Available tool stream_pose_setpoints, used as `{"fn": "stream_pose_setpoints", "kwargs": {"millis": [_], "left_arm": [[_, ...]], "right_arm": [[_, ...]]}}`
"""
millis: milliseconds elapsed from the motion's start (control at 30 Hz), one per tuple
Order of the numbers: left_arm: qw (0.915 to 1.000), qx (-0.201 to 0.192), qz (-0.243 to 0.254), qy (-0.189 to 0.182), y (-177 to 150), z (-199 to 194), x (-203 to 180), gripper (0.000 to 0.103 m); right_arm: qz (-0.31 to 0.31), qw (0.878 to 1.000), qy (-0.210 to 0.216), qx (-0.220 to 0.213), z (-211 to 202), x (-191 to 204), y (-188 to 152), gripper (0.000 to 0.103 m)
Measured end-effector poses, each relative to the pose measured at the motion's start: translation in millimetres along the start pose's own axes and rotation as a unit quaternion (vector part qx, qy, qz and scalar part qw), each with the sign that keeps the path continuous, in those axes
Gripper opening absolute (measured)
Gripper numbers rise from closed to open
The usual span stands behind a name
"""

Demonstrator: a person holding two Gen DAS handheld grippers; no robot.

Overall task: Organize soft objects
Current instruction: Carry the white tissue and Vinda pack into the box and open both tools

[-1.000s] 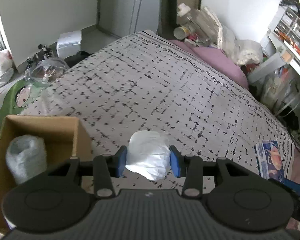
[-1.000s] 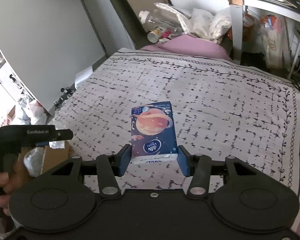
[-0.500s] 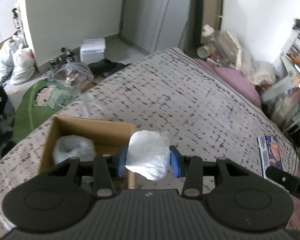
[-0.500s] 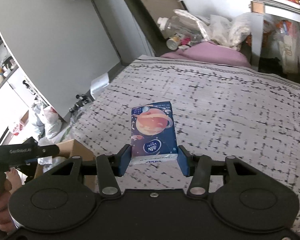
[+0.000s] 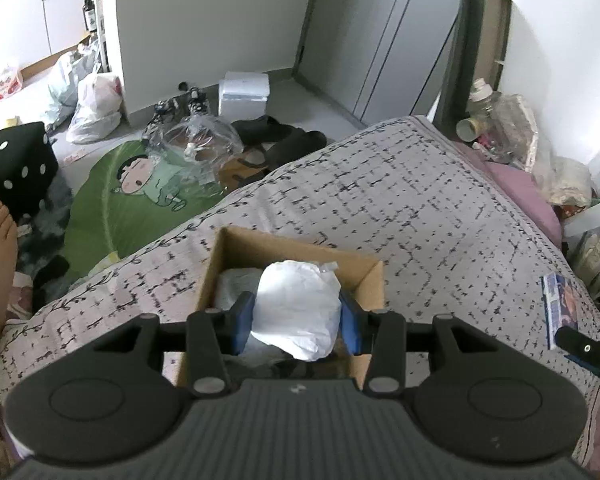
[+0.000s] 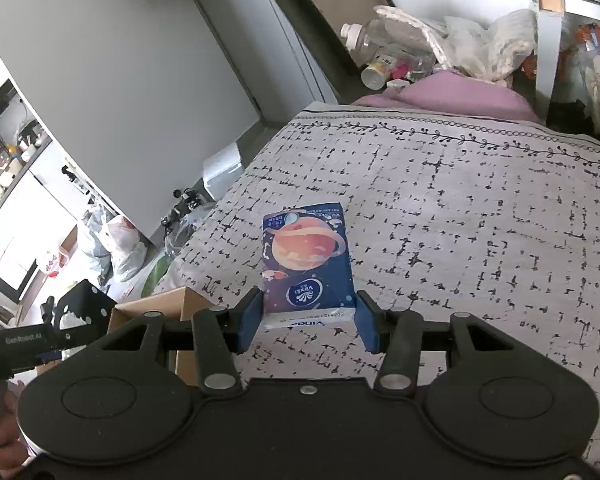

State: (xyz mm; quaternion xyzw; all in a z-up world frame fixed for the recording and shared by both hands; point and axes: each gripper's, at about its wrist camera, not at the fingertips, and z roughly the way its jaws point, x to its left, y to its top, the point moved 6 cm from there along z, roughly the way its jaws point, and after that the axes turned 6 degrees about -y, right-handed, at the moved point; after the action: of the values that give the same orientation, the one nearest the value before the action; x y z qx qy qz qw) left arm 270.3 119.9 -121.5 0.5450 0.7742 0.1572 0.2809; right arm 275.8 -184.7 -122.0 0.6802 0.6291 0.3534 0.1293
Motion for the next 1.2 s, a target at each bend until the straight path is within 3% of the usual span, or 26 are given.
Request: {"fn": "stream_pose_setpoints", "kwargs": {"millis": [600,767,933,1200], "left_arm": [[0.9969,0.064,-0.043,0.011,-28.7,20.4,49.4,0.044],[0.9963,0.067,-0.054,0.003,-31.5,21.1,58.2,0.044],[0.9951,0.073,-0.066,-0.014,-26.8,20.2,63.1,0.051],[0.9959,0.062,-0.065,-0.006,-15.6,11.5,74.8,0.052]], "right_arm": [[-0.075,0.996,0.03,0.034,24.7,85.3,-17.4,0.048],[-0.082,0.994,0.056,0.054,31.3,113.3,-23.7,0.049],[-0.106,0.99,0.069,0.063,37.6,141.6,-28.4,0.049],[-0.127,0.986,0.079,0.077,46.8,168.3,-34.7,0.049]]}}
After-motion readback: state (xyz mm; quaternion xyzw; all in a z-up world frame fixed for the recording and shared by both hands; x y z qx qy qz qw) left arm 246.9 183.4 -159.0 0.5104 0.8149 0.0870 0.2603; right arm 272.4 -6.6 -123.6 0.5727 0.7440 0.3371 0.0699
